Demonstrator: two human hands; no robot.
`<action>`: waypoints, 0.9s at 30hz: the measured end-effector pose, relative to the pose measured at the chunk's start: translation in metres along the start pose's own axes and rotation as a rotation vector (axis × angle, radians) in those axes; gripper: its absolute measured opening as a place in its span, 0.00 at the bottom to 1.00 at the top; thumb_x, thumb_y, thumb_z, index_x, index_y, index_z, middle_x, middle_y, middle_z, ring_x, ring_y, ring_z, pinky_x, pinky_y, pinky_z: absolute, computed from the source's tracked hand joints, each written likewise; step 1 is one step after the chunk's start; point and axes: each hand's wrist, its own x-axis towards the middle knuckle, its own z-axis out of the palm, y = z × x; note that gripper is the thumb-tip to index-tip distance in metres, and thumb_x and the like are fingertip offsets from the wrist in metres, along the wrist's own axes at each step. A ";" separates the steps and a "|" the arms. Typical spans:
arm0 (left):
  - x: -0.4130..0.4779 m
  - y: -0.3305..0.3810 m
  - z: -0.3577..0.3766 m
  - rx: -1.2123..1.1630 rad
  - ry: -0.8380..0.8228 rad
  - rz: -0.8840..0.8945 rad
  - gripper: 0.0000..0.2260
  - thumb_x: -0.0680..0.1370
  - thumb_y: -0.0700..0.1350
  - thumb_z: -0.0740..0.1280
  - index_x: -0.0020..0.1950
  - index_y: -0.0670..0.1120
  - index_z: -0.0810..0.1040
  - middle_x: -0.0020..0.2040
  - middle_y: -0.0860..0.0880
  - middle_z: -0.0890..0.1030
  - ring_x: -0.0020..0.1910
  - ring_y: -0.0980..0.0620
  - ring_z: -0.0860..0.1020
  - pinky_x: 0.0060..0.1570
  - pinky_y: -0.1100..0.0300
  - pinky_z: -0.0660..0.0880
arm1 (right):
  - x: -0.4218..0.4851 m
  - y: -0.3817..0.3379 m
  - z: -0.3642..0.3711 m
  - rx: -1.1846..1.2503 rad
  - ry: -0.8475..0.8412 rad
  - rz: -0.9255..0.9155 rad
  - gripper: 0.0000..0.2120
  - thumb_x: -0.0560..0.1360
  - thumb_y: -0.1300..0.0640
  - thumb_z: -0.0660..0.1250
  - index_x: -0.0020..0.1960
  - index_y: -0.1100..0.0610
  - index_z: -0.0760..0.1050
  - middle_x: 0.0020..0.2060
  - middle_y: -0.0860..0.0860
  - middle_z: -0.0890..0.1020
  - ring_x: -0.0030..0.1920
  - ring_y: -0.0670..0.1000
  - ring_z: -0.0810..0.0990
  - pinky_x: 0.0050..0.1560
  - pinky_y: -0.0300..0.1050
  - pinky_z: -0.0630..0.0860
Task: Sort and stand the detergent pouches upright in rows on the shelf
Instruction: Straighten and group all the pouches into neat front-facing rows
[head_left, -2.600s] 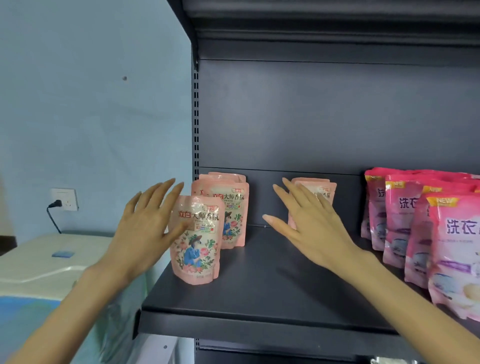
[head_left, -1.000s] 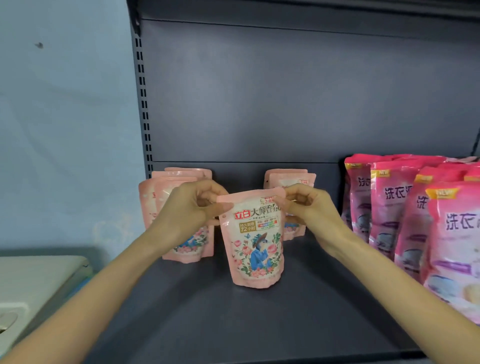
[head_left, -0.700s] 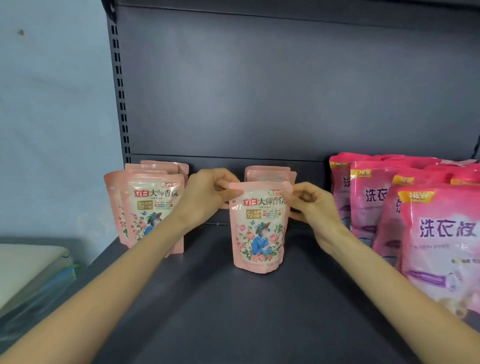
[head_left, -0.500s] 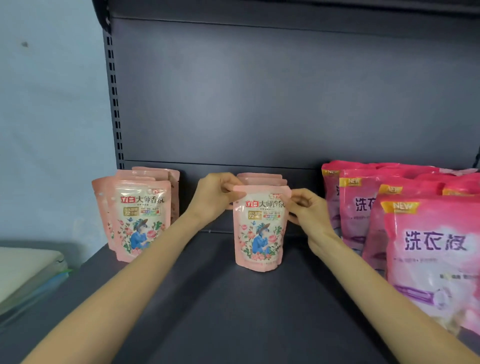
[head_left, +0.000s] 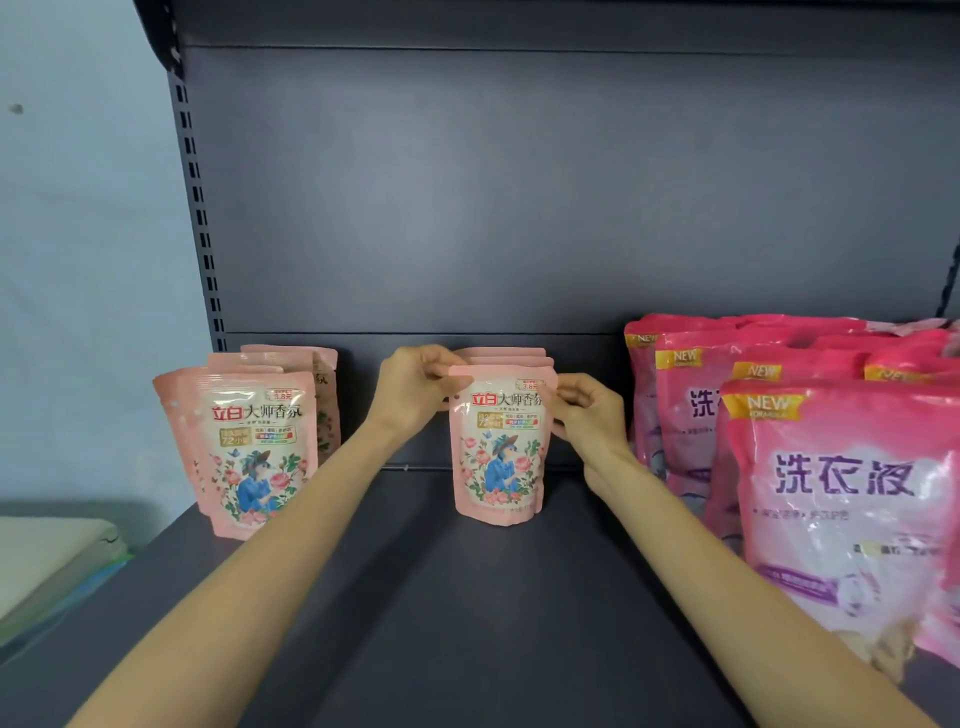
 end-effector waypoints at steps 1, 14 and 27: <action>0.000 0.000 -0.001 0.003 -0.004 0.003 0.04 0.74 0.35 0.68 0.48 0.38 0.79 0.44 0.46 0.81 0.41 0.53 0.80 0.36 0.66 0.79 | -0.001 0.000 0.000 -0.006 -0.004 0.001 0.05 0.74 0.65 0.67 0.47 0.57 0.76 0.41 0.48 0.80 0.47 0.47 0.79 0.49 0.45 0.78; -0.039 -0.008 -0.023 0.599 -0.147 0.185 0.25 0.78 0.49 0.63 0.73 0.43 0.62 0.70 0.46 0.70 0.68 0.46 0.69 0.65 0.52 0.66 | -0.017 0.001 -0.011 -0.549 -0.132 -0.084 0.18 0.78 0.53 0.62 0.65 0.57 0.68 0.61 0.53 0.75 0.59 0.50 0.75 0.56 0.44 0.73; -0.112 -0.065 -0.108 1.135 -0.184 0.274 0.36 0.77 0.64 0.36 0.68 0.45 0.71 0.66 0.47 0.74 0.66 0.45 0.72 0.65 0.42 0.63 | -0.099 -0.021 -0.001 -1.480 -0.247 -0.150 0.33 0.78 0.38 0.49 0.77 0.52 0.43 0.77 0.51 0.47 0.76 0.53 0.45 0.74 0.58 0.49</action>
